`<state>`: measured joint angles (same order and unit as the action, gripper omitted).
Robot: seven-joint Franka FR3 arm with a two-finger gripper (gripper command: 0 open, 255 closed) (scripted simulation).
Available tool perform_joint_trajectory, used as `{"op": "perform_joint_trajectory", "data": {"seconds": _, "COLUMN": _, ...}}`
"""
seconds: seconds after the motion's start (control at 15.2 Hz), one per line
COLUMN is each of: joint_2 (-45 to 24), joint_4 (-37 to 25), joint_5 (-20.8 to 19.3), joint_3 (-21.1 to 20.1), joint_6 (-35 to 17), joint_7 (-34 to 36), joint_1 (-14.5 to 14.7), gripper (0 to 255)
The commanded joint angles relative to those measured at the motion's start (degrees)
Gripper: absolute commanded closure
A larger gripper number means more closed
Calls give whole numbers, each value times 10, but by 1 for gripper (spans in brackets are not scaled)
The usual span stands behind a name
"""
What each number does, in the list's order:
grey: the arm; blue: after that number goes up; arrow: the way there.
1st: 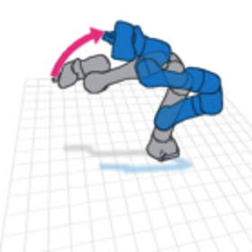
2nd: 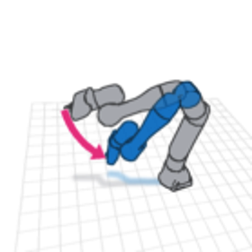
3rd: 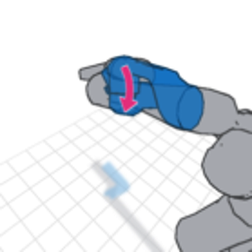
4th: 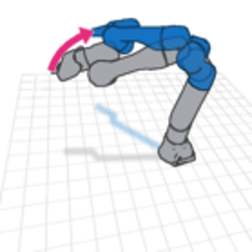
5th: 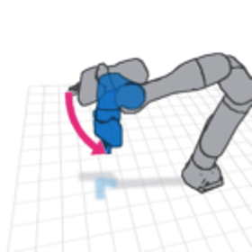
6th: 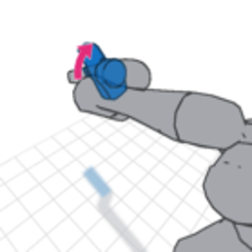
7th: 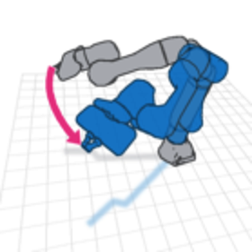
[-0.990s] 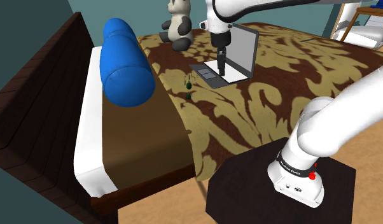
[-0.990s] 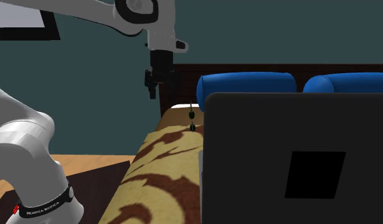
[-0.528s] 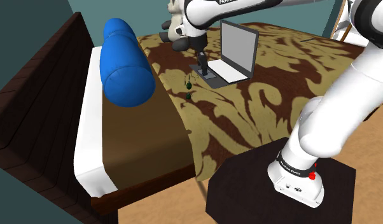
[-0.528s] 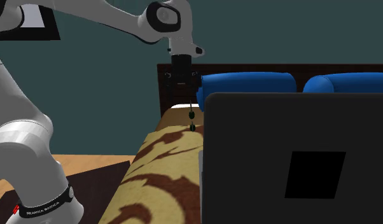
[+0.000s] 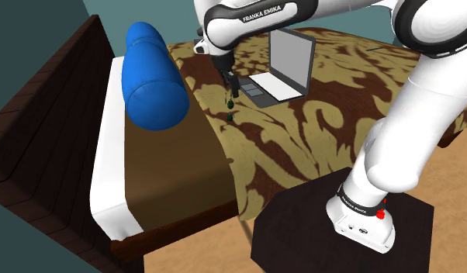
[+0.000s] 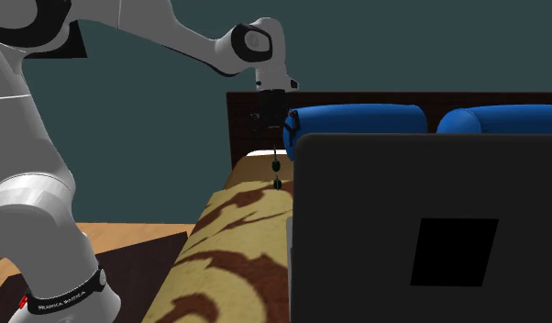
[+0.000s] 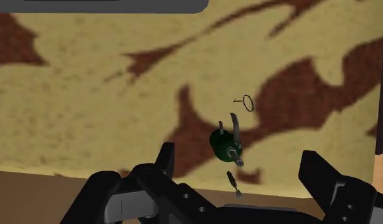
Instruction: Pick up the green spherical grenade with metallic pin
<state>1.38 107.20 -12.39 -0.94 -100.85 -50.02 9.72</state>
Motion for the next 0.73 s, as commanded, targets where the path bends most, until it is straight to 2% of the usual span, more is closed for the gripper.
{"op": "perform_joint_trajectory", "data": {"seconds": 0.0, "joint_2": -2, "joint_4": 14, "joint_5": -1, "joint_3": 0, "joint_6": -16, "joint_7": 1, "joint_1": 0, "gripper": 0}}
{"op": "perform_joint_trajectory", "data": {"seconds": 0.26, "joint_2": -5, "joint_4": 30, "joint_5": -2, "joint_3": 1, "joint_6": -35, "joint_7": 5, "joint_1": -1, "gripper": 0}}
{"op": "perform_joint_trajectory", "data": {"seconds": 0.33, "joint_2": -6, "joint_4": 29, "joint_5": -2, "joint_3": 1, "joint_6": -35, "joint_7": 5, "joint_1": 0, "gripper": 255}}
{"op": "perform_joint_trajectory", "data": {"seconds": 0.66, "joint_2": -7, "joint_4": 29, "joint_5": -2, "joint_3": 1, "joint_6": -35, "joint_7": 5, "joint_1": 0, "gripper": 255}}
